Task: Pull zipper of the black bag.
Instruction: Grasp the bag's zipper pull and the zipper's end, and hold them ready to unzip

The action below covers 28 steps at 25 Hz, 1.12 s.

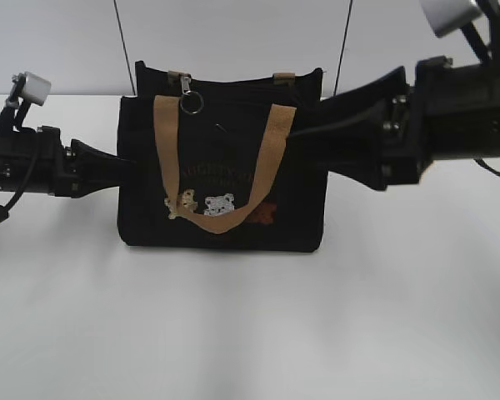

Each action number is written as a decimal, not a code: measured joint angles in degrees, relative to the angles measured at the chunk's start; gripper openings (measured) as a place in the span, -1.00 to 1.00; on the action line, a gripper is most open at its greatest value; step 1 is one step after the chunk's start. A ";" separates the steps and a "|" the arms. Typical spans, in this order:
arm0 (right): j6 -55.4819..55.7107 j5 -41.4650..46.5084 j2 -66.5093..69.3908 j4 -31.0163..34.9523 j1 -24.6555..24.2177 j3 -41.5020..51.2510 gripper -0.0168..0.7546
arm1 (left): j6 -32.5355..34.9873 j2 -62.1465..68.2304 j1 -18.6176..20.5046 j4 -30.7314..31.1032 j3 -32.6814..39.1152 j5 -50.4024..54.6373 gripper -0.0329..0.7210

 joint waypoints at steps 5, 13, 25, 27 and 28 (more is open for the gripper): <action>-0.40 0.28 9.71 0.52 1.56 -9.81 0.53 | 0.00 0.00 0.00 0.00 0.00 0.00 -0.80; -0.40 0.66 21.38 0.67 5.04 -22.92 0.53 | 0.00 0.00 0.00 0.00 0.00 0.00 -0.80; -1.72 -2.69 30.97 1.54 9.43 -29.93 0.53 | 0.00 0.00 0.00 0.57 0.00 0.07 -0.80; -2.74 -3.27 31.84 1.64 9.43 -30.36 0.53 | 0.00 0.00 0.00 0.85 0.00 0.07 -0.80; -3.10 -3.47 32.27 1.74 9.43 -30.67 0.52 | 0.00 0.00 0.00 1.00 0.00 0.07 -0.80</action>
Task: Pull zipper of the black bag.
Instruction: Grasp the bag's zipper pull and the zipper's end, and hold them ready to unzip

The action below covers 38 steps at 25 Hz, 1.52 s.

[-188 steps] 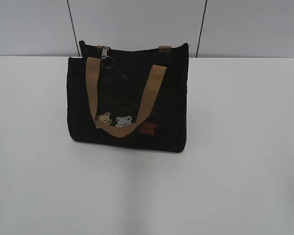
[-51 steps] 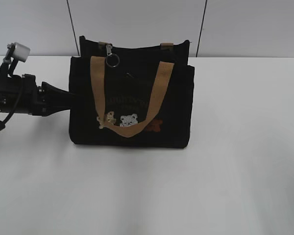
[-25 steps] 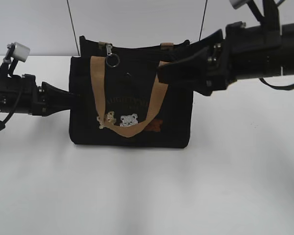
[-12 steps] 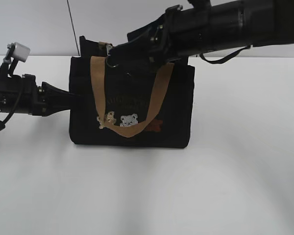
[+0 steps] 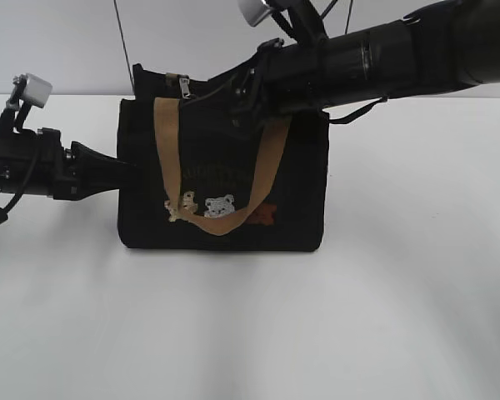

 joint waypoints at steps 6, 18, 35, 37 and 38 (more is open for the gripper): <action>-0.37 0.06 2.57 0.11 0.00 -2.68 0.35 | 0.00 0.00 0.00 0.25 0.00 0.20 -0.80; -0.76 0.85 4.15 0.33 0.00 -3.49 0.17 | 0.00 0.00 0.00 0.81 0.00 -0.04 -0.80; 0.71 1.00 0.15 -5.32 0.00 -3.49 0.39 | 0.00 0.00 0.00 0.76 0.00 0.42 -0.80; 3.32 1.52 0.15 -6.84 0.00 -3.49 0.40 | 0.00 0.00 0.00 0.76 0.00 0.42 -0.80; 4.83 2.04 0.15 -7.86 0.00 -3.49 0.41 | 0.00 0.00 0.00 0.76 0.00 0.42 -0.80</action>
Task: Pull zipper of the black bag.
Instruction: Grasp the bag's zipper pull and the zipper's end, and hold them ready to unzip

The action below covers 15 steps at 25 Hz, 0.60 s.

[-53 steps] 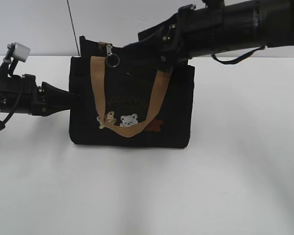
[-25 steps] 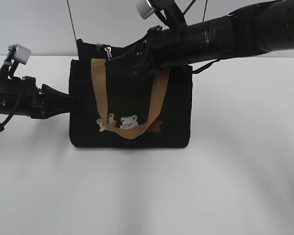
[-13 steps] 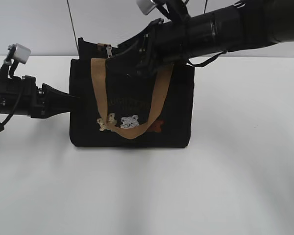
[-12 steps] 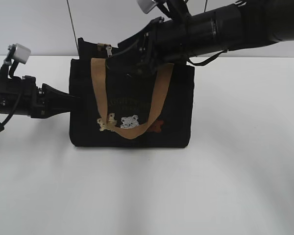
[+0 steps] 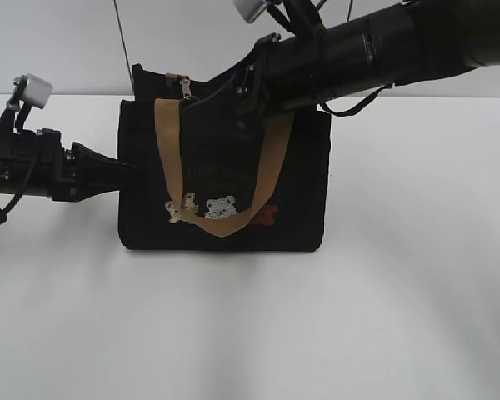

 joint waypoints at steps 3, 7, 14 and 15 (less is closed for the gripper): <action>3.77 1.35 -0.04 -3.67 0.00 0.00 0.41 | 0.00 0.00 0.00 0.00 0.00 0.00 -0.80; 5.71 2.09 -0.04 -5.49 0.00 0.00 0.41 | 0.00 0.00 0.00 0.00 0.00 0.00 -0.80; 6.28 1.23 1.10 -5.22 0.00 0.00 0.41 | 0.00 0.00 0.00 0.07 0.00 0.00 -0.80; 6.28 1.13 1.57 -4.73 0.00 0.00 0.41 | 0.00 0.00 0.00 0.12 0.00 0.00 -0.80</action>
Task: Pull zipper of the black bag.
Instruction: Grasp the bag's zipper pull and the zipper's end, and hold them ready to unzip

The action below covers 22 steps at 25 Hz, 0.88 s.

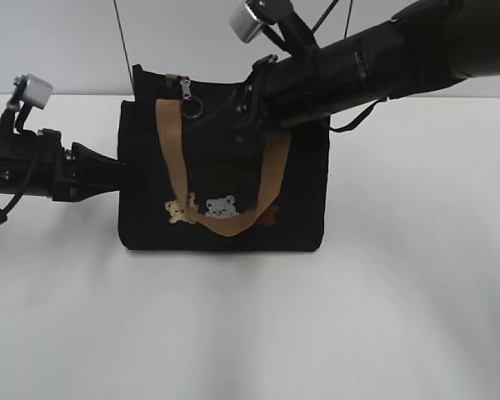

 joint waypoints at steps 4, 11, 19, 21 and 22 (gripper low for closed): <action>-0.09 -0.45 1.44 1.65 0.00 0.00 0.41 | 0.00 0.00 0.00 -0.01 0.00 0.00 -0.80; -0.47 -2.18 1.87 3.93 0.00 0.00 0.41 | 0.00 0.00 0.00 -0.06 0.00 0.00 -0.80; -3.88 -2.32 1.94 9.24 0.00 0.00 0.40 | 0.00 0.00 0.00 -0.25 0.00 0.16 -0.80; -4.11 -2.32 1.94 9.85 0.00 0.00 0.33 | 0.00 0.00 0.00 -0.25 0.00 0.24 -0.80; -4.17 -2.26 1.94 9.98 0.00 0.00 0.29 | 0.00 0.00 0.00 -0.25 0.00 0.26 -0.80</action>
